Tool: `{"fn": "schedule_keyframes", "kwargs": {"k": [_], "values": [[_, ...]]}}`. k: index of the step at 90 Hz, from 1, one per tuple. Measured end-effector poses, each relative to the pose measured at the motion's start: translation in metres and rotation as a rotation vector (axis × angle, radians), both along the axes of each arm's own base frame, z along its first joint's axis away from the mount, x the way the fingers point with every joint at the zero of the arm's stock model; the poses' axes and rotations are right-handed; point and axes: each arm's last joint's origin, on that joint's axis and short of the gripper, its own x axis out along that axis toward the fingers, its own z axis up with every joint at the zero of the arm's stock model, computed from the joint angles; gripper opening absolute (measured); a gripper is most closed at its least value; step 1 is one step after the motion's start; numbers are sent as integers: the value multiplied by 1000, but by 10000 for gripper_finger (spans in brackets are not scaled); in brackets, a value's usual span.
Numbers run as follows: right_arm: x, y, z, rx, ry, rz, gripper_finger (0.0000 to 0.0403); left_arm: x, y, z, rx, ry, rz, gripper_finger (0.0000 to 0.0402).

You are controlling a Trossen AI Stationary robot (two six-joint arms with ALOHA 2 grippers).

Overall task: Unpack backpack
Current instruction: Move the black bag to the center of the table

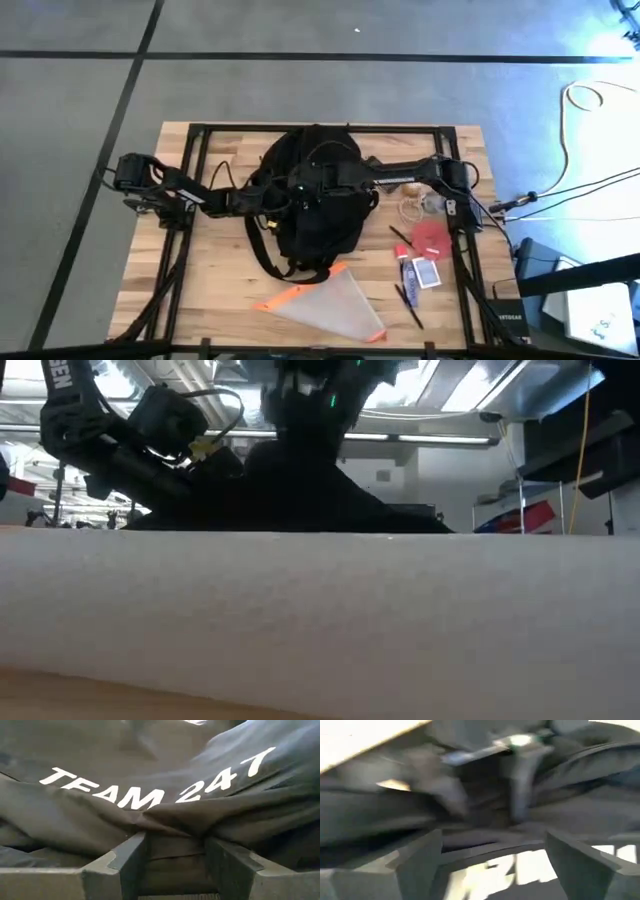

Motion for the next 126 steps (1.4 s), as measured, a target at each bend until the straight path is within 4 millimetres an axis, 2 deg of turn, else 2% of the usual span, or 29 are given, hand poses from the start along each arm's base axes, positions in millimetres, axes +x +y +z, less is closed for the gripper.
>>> {"fn": "schedule_keyframes", "kwargs": {"k": [7, 12, 26, 31, 48, 59, 76, 95, 106, 115, 126], "values": [[5, -9, -6, -151, -5, 65, 314, 0, 0, 0, -1, -2, 1, 185], [7, -16, -5, -199, -19, 88, 304, 0, 0, 0, -1, -2, 1, 185], [4, -48, -14, -43, -10, 106, 267, 0, -1, -1, -1, 19, -3, 185], [1, -55, -16, -44, 8, 118, 254, -1, -1, -2, 2, 32, -4, 185], [-1, -63, -14, -315, 86, 150, 217, -5, 6, -9, -30, 101, 59, 185], [1, -78, -10, -351, 36, 149, 208, -8, 10, -13, -71, 141, 96, 185], [6, -83, -22, -254, -2, 207, 207, -8, 10, -12, -76, 132, 101, 185], [16, -85, -44, -184, -32, 199, 207, -8, 10, -13, -83, 126, 106, 185], [13, -82, -52, -129, 15, 196, 207, -9, 10, -13, -84, 134, 107, 185], [11, -84, -47, -121, 13, 171, 207, -9, 10, -14, -83, 145, 107, 185], [10, -82, -29, -112, -44, 178, 207, -10, 10, -15, -82, 158, 110, 185]]}}
